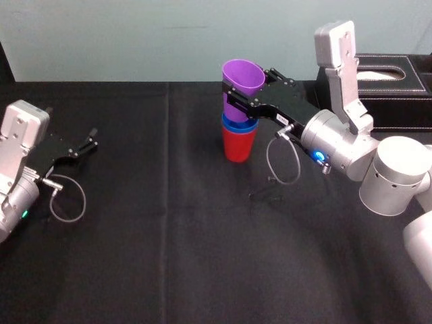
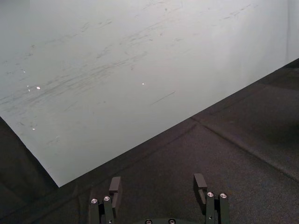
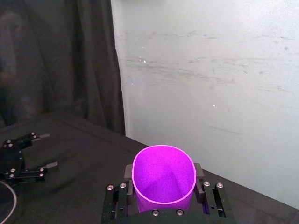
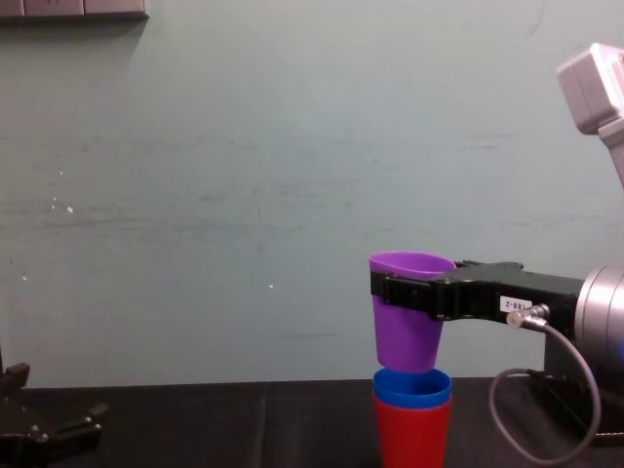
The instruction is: Stack the three plastic cups sequentially using one hand.
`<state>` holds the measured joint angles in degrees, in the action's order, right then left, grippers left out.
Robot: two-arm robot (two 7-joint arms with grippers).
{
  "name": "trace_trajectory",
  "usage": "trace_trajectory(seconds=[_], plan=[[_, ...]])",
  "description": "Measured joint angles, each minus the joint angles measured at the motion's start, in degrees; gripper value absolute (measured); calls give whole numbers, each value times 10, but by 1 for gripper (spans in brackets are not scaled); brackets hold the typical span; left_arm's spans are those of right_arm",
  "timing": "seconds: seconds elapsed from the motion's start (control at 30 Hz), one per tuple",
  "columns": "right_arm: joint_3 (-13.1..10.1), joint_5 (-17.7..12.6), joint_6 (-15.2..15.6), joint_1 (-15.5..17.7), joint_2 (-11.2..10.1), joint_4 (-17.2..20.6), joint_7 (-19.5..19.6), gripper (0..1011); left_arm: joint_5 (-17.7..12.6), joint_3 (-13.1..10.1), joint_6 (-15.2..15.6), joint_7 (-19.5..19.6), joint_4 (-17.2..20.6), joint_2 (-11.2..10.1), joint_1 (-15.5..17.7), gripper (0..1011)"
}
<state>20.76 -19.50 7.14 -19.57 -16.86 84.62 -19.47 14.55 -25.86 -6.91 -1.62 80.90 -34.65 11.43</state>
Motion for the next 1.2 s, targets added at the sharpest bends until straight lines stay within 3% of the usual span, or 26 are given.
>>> trace_trajectory(seconds=[1.2], plan=[[2, 50, -32, -14, 27, -72, 14, 726, 0, 0, 0, 0, 0, 0, 0, 1005]])
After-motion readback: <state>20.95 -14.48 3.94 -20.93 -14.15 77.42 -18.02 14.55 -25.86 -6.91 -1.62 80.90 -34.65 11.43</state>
